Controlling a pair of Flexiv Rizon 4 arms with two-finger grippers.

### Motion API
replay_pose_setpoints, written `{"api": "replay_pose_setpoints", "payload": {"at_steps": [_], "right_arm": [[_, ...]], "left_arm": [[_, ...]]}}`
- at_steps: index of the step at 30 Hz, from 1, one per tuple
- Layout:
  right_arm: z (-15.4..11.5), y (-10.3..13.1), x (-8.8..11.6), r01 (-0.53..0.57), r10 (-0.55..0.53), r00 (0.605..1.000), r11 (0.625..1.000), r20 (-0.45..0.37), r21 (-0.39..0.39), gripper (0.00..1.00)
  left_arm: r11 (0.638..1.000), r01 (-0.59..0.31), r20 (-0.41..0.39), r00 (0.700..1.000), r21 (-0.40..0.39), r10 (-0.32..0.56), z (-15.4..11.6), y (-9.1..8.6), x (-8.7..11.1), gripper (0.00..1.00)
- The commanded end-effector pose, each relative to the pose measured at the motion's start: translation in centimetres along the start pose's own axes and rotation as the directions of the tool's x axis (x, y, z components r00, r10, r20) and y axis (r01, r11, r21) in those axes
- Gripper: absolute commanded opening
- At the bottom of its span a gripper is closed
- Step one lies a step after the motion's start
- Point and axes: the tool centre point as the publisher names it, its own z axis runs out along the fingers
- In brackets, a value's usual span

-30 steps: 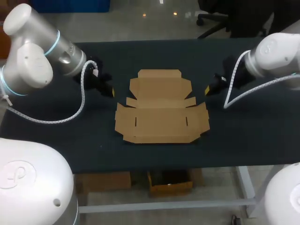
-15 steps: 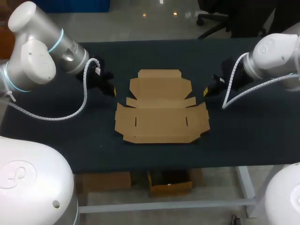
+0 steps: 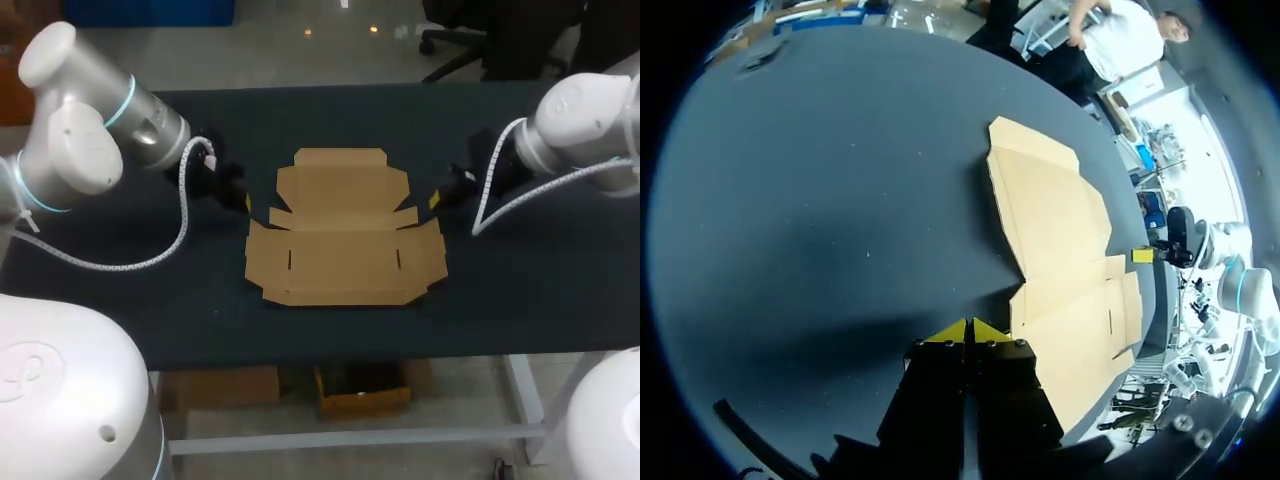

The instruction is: Assemble the packaging by folding the flat box into shape, placing the metal phone stand inside, and closing the box properly

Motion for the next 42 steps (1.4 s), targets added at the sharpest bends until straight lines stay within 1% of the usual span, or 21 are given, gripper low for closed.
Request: {"api": "replay_pose_setpoints", "payload": {"at_steps": [1, 5, 13, 23, 29, 42], "right_arm": [[0.7, 0.7, -0.3, 0.007, -0.006, 1.0, 1.0, -0.022, 0.016, 0.0], [1.1, 0.9, -0.3, 0.009, -0.009, 1.0, 1.0, -0.024, 0.025, 0.0], [2.0, 0.7, -0.8, 0.011, -0.009, 0.999, 0.999, -0.037, 0.048, 0.0], [3.3, 0.4, -0.9, 0.013, -0.008, 0.998, 0.997, -0.058, 0.082, 0.0], [3.6, 0.3, -0.6, 0.019, -0.013, 0.998, 0.995, -0.063, 0.094, 0.0], [4.1, -0.2, 0.0, 0.022, -0.016, 0.998, 0.995, -0.066, 0.101, 0.0]], "left_arm": [[1.0, -0.005, -0.003, 1.0, -0.025, 0.005, 1.3, -0.7, 0.1, 0.0], [0.999, -0.006, -0.016, 1.0, -0.042, 0.005, 1.9, -1.0, 0.1, 0.0], [0.999, -0.01, -0.016, 1.0, -0.051, 0.009, 2.4, -1.2, 0.3, 0.0], [0.998, -0.004, -0.026, 1.0, -0.061, 0.002, 3.1, -0.9, 0.1, 0.0], [0.998, -0.004, -0.034, 0.999, -0.058, 0.002, 3.5, -0.4, 0.1, 0.0], [0.998, -0.002, -0.051, 0.999, -0.062, -0.001, 4.1, -0.2, 0.0, 0.0]]}}
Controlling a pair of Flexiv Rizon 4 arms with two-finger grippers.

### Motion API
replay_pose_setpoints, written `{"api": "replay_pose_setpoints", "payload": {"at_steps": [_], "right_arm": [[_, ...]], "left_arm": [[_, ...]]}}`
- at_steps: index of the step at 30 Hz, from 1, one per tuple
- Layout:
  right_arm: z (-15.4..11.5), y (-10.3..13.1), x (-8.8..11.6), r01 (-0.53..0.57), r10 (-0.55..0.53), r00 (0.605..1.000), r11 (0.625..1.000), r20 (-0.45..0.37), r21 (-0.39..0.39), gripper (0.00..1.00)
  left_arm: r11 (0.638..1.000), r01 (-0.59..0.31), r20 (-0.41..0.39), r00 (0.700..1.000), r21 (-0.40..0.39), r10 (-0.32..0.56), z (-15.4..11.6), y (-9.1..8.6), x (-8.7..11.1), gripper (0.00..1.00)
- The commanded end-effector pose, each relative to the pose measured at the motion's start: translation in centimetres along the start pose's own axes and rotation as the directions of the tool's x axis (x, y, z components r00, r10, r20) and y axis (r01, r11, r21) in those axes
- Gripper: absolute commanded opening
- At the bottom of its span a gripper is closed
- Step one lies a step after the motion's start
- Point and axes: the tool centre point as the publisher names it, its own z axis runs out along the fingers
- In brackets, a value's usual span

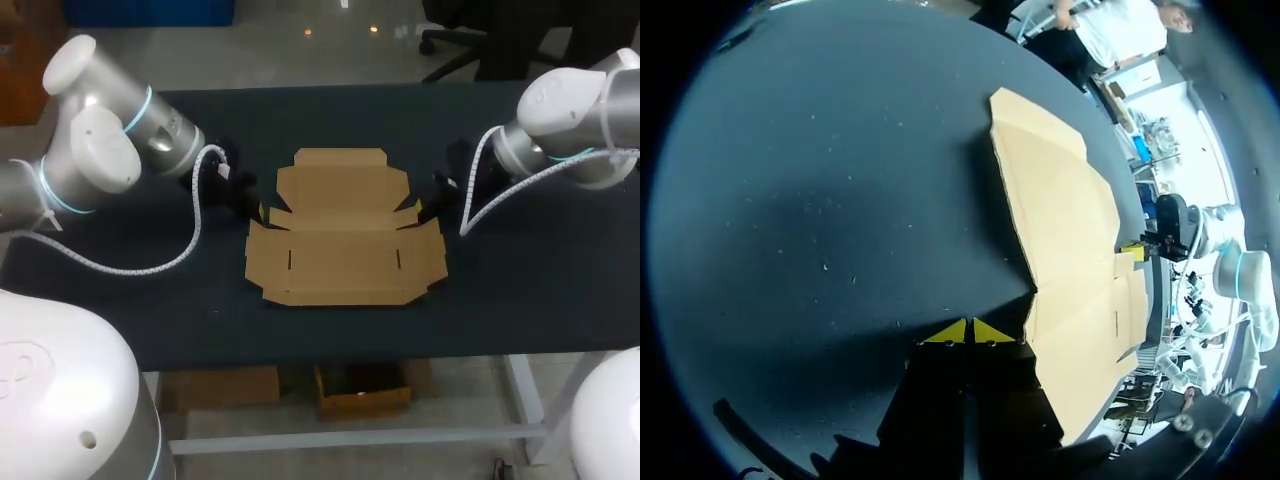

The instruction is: Assemble the packaging by folding the flat box into shape, placing the metal phone stand inside, and closing the box properly

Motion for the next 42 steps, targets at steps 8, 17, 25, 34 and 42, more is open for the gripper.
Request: {"api": "replay_pose_setpoints", "payload": {"at_steps": [8, 17, 25, 34, 42], "right_arm": [[0.3, -0.2, 0.0, -0.013, 0.013, 1.0, 1.0, -0.003, -0.002, 0.0], [0.2, -0.6, 0.7, -0.034, 0.035, 0.999, 0.999, 0.039, -0.025, 0.0], [0.1, -0.7, 1.5, -0.04, 0.042, 0.997, 0.999, 0.068, -0.035, 0.0], [0.2, -0.7, 2.1, -0.046, 0.05, 0.995, 0.998, 0.091, -0.047, 0.0], [0.2, -0.8, 2.4, -0.067, 0.075, 0.99, 0.996, 0.122, -0.066, 0.0]], "left_arm": [[1.0, -0.009, -0.009, 1.0, 0.012, 0.009, 0.5, 0.3, 0.3, 0.0], [0.999, -0.033, -0.002, 0.999, 0.035, 0.033, 0.3, 0.9, 1.4, 0.0], [0.997, -0.056, 0.022, 0.998, 0.048, 0.055, 0.1, 1.3, 2.3, 0.0], [0.997, -0.057, 0.046, 0.997, 0.042, 0.055, 0.3, 0.6, 2.8, 0.0], [0.998, -0.06, 0.073, 0.996, 0.035, 0.058, 0.5, 0.1, 3.4, 0.0]]}}
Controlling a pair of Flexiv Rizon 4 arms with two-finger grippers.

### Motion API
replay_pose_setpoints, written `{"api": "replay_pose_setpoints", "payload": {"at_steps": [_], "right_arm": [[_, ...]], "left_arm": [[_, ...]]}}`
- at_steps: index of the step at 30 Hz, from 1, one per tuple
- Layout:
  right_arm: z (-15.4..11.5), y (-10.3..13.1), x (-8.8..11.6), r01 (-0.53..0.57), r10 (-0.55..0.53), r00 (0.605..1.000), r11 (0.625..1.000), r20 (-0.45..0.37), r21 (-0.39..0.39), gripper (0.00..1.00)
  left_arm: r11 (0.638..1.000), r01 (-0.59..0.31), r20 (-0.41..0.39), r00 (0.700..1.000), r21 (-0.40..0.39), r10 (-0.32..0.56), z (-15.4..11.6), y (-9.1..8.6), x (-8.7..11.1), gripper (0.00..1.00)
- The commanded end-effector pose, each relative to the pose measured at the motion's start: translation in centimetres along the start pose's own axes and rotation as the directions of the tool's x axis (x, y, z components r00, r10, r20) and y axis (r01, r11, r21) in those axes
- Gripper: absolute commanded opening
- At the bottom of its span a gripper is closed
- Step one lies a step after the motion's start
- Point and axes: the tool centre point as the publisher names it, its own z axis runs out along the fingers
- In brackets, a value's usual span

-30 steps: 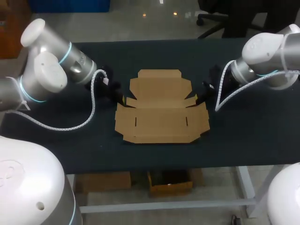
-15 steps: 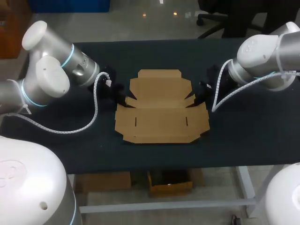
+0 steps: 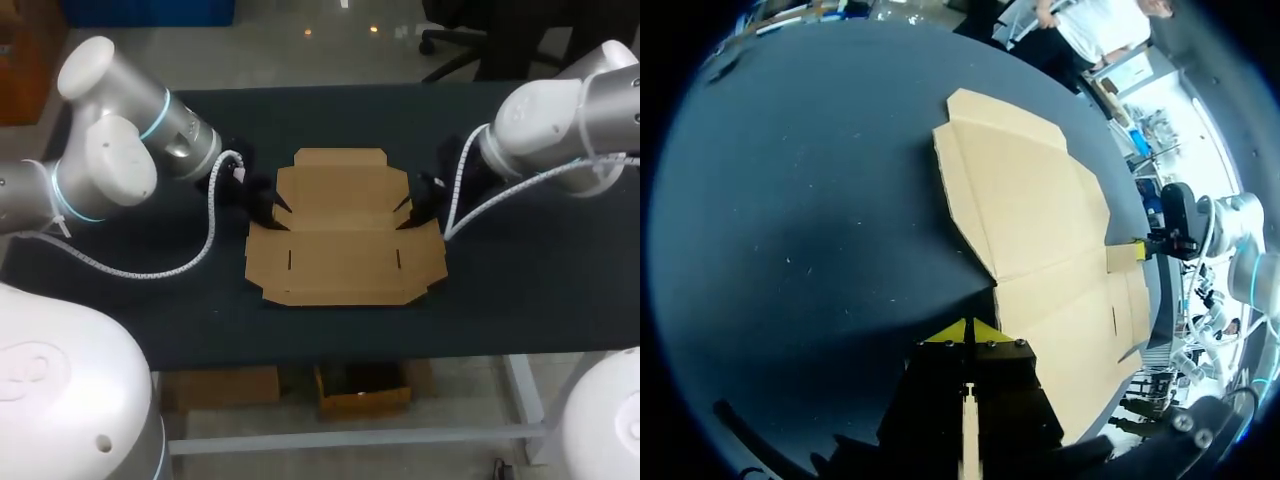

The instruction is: Assemble the packaging by folding the flat box into shape, placing the metal phone stand inside, and closing the box properly

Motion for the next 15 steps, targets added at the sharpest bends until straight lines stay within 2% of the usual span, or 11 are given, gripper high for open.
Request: {"api": "replay_pose_setpoints", "payload": {"at_steps": [1, 15], "right_arm": [[-0.1, -0.4, 0.4, -0.01, 0.01, 1.0, 1.0, 0.023, -0.012, 0.0], [-0.2, -0.6, 1.5, -0.028, 0.03, 0.997, 0.999, 0.07, -0.033, 0.0]], "left_arm": [[1.0, -0.001, 0.022, 1.0, -0.012, 0.001, 0.2, -0.4, 0.6, 0.0], [1.0, -0.016, 0.057, 0.998, -0.017, 0.017, 0.1, -0.4, 1.6, 0.0]]}}
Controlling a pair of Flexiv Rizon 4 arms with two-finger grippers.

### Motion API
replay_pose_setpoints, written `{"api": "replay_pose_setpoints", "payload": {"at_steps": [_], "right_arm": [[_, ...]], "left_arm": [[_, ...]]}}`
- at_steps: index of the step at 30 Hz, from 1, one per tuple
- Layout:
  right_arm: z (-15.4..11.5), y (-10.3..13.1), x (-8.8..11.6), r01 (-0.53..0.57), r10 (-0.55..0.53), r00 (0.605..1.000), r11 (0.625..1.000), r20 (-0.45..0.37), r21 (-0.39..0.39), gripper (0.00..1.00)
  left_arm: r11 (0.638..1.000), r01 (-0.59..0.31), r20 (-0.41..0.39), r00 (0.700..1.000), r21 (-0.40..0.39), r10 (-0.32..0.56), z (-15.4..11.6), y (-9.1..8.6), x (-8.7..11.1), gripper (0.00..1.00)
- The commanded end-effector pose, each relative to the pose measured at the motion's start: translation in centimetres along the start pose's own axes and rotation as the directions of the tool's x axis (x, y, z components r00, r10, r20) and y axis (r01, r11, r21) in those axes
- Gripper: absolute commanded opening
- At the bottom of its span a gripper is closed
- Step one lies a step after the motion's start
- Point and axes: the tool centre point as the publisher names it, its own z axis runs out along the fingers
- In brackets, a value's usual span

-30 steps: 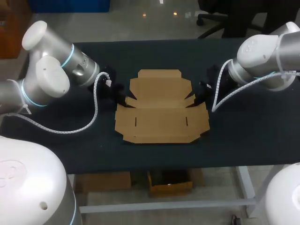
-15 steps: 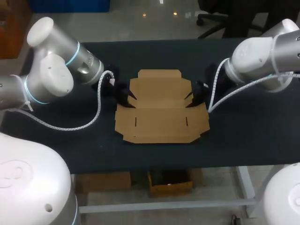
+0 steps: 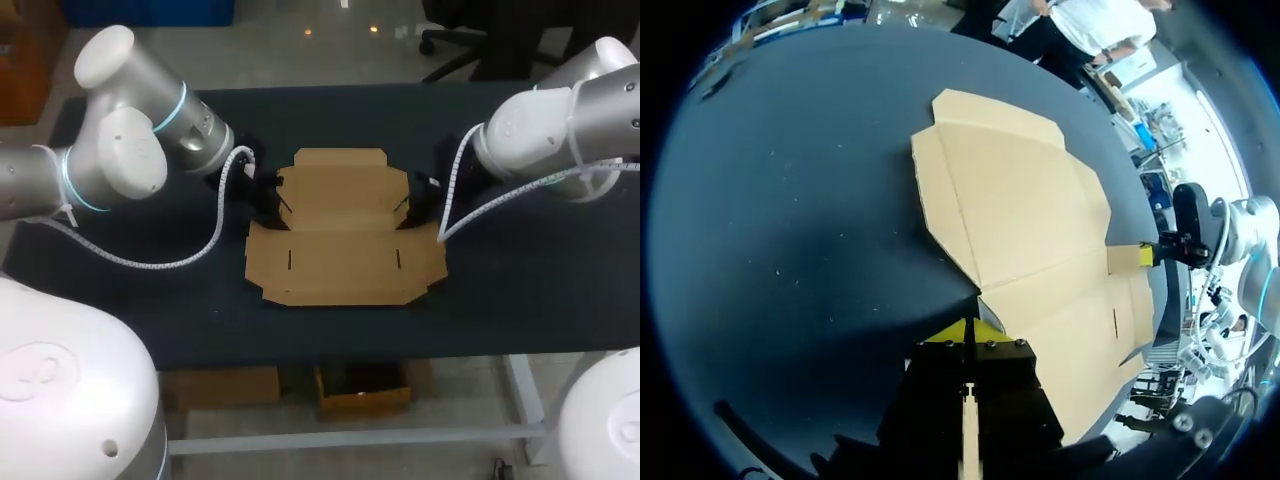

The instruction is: Assemble the packaging by folding the flat box into shape, placing the metal phone stand inside, and closing the box properly

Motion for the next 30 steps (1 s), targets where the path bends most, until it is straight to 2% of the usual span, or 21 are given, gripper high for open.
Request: {"api": "replay_pose_setpoints", "payload": {"at_steps": [1, 14, 30], "right_arm": [[0.1, -0.1, 0.6, -0.001, 0.001, 1.0, 1.0, 0.026, -0.003, 0.0], [0.7, 0.4, 1.1, -0.008, 0.008, 0.998, 1.0, 0.056, 0.002, 0.0], [1.4, 1.2, 1.7, -0.004, 0.003, 0.996, 1.0, 0.09, 0.008, 0.0]], "left_arm": [[1.0, 0.001, 0.02, 1.0, -0.002, -0.001, -0.2, 0.0, 0.5, 0.0], [1.0, -0.007, 0.067, 0.998, 0.026, 0.006, 0.0, 0.2, 1.7, 0.0], [0.999, -0.008, 0.065, 0.998, 0.031, 0.006, 0.6, 0.4, 1.9, 0.0]]}}
